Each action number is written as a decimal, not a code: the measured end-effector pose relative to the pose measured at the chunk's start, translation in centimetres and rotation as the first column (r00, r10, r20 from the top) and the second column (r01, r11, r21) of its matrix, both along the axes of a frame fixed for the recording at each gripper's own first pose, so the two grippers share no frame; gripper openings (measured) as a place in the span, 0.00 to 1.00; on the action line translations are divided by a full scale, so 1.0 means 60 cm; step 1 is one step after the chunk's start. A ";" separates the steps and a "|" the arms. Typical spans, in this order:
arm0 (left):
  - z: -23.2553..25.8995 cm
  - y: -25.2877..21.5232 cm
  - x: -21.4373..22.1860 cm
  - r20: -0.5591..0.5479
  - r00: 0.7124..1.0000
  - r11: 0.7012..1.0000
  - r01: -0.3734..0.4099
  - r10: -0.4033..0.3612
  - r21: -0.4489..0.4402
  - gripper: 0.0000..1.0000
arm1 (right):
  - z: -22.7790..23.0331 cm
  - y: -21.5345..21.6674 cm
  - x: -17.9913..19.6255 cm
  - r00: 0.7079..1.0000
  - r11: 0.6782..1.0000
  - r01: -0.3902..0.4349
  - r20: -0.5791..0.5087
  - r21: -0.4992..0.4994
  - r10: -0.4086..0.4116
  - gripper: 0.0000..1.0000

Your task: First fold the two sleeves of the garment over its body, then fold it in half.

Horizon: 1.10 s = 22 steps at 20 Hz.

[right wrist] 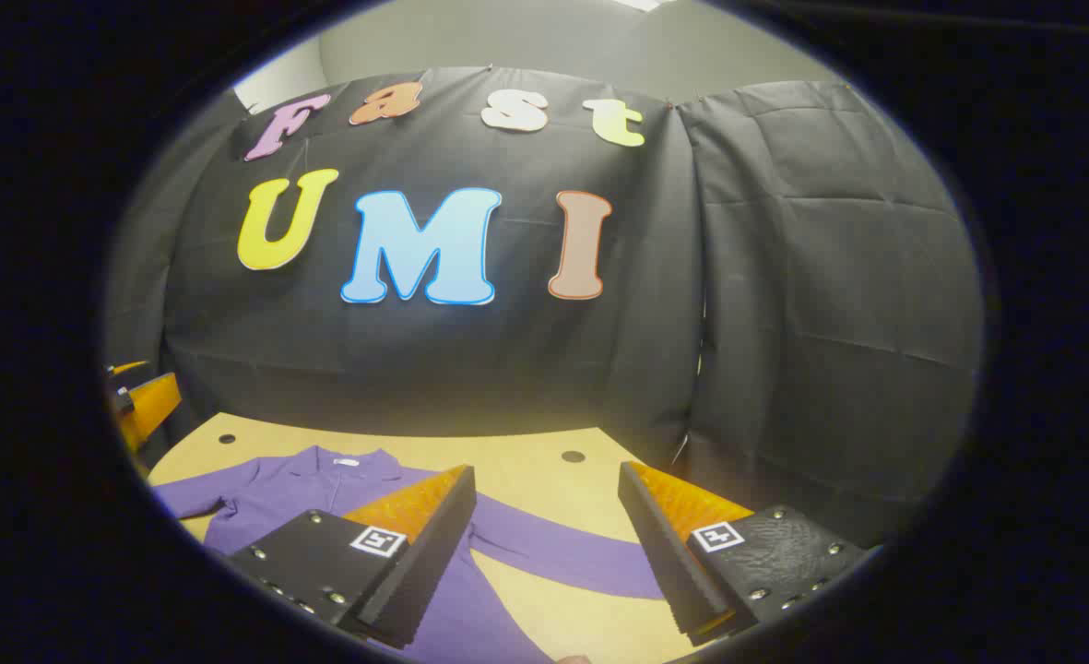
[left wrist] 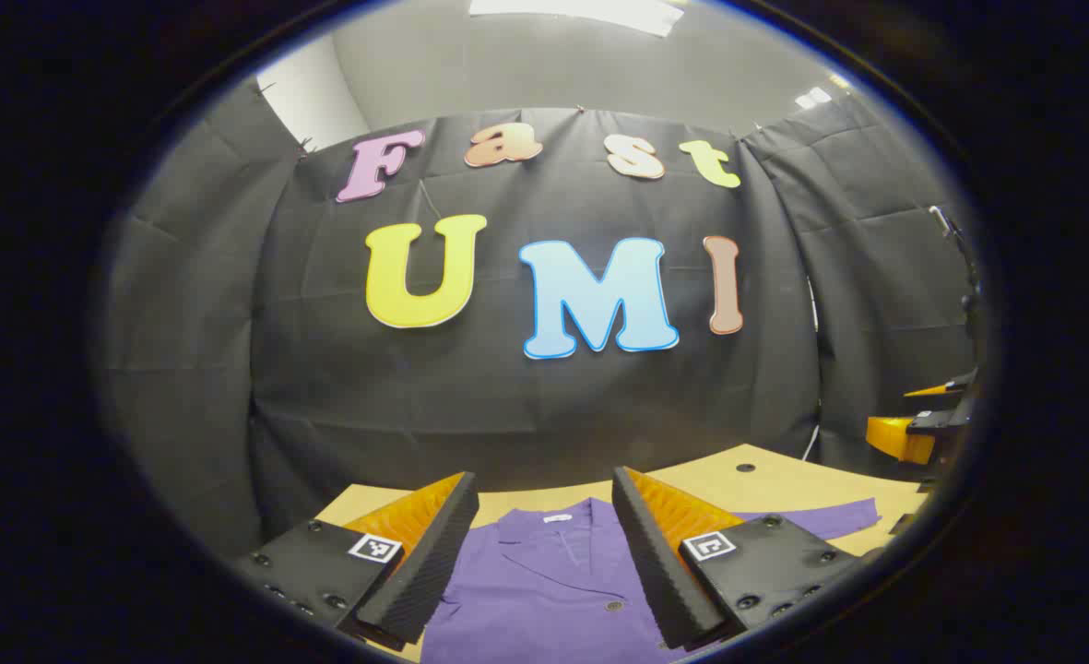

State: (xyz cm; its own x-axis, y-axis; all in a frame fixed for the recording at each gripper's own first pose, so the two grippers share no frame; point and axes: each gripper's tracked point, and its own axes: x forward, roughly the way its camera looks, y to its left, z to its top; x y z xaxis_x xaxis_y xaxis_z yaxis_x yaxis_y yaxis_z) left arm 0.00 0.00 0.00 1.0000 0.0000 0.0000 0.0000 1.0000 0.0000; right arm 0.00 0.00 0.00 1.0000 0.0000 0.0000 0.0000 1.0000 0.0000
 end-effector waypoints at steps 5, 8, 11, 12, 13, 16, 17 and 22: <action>0.000 0.000 0.000 0.000 1.000 1.000 0.000 0.000 0.000 0.95 | 0.000 0.000 0.000 1.000 1.000 0.000 0.000 0.000 0.000 0.97; 0.000 0.000 0.000 0.000 1.000 1.000 0.000 0.000 0.000 0.95 | 0.000 0.000 0.000 1.000 1.000 0.000 0.000 0.000 0.000 0.97; 0.000 0.000 0.000 0.000 1.000 1.000 0.000 0.000 0.000 0.93 | 0.000 0.000 0.000 1.000 1.000 0.000 0.000 0.000 0.000 0.97; 0.000 0.000 0.000 0.000 1.000 1.000 0.000 0.000 0.000 0.94 | 0.000 0.000 0.000 1.000 1.000 0.000 0.000 0.000 0.000 0.97; 0.000 0.000 0.000 0.000 1.000 1.000 0.000 0.000 0.000 0.95 | 0.000 0.000 0.000 1.000 1.000 0.000 0.000 0.000 0.000 0.97; 0.000 0.000 0.000 0.000 1.000 1.000 0.000 0.000 0.000 0.95 | 0.000 0.000 0.000 1.000 1.000 0.000 0.000 0.000 0.000 0.97; 0.000 0.000 0.000 0.000 1.000 1.000 0.000 0.000 0.000 0.95 | 0.000 0.000 0.000 1.000 1.000 0.000 0.000 0.000 0.000 0.97; -0.001 0.004 0.001 -0.004 1.000 1.000 -0.008 0.008 0.017 0.94 | -0.056 -0.027 0.020 0.992 0.996 0.038 -0.127 0.077 -0.027 0.97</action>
